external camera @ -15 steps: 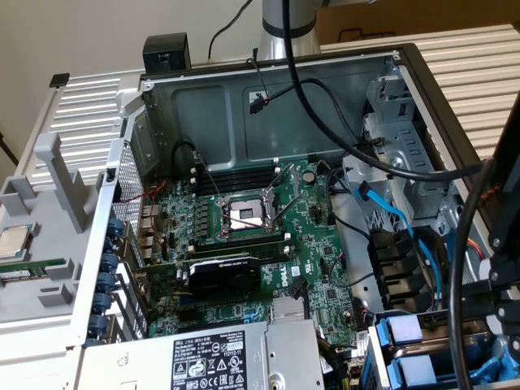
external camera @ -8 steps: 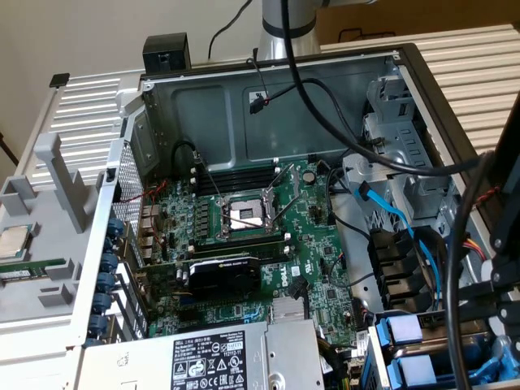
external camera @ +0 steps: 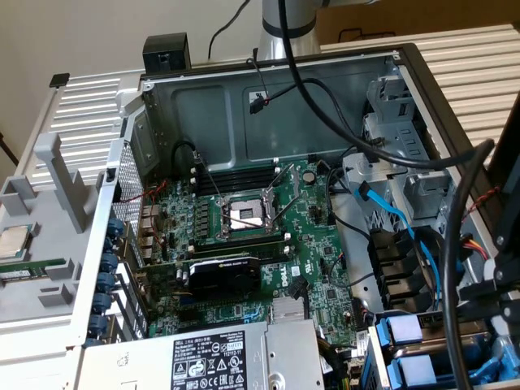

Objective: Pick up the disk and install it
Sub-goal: 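Insert the first disk wire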

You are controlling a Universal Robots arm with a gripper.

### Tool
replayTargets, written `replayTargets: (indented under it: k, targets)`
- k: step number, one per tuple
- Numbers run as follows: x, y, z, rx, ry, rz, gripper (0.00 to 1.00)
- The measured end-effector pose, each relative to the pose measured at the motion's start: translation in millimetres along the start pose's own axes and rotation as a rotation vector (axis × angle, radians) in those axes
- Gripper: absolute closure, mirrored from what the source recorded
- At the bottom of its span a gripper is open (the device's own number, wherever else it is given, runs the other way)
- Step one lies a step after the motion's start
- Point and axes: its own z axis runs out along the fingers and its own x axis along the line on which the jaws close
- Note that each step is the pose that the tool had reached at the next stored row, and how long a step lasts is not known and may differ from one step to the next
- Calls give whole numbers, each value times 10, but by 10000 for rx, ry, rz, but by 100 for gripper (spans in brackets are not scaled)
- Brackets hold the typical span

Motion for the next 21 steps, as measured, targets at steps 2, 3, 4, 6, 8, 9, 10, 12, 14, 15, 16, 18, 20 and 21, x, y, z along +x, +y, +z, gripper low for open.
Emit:
replayTargets:
  k: [2, 3, 4, 6, 8, 9, 10, 12, 14, 15, 16, 18, 20, 21]
  targets:
    - [-7, 12, -12, 37, 59, 34, 83]
    - [-9, 17, -18, 55, 93, 51, 83]
    - [-12, 23, -22, 73, 139, 70, 83]
    - [-14, 34, -25, 109, 274, 118, 83]
    - [-15, 44, -25, 149, 431, 166, 83]
    - [-16, 49, -27, 171, 501, 185, 83]
    - [-18, 55, -31, 193, 547, 195, 83]
    - [-24, 69, -40, 240, 636, 211, 83]
    - [-31, 82, -48, 297, 747, 222, 83]
    - [-37, 88, -52, 330, 796, 223, 83]
    - [-43, 95, -54, 364, 841, 222, 83]
    - [-63, 111, -60, 441, 935, 218, 83]
    - [-101, 118, -48, 500, 1029, 222, 83]
    - [-127, 117, -37, 516, 1085, 229, 83]
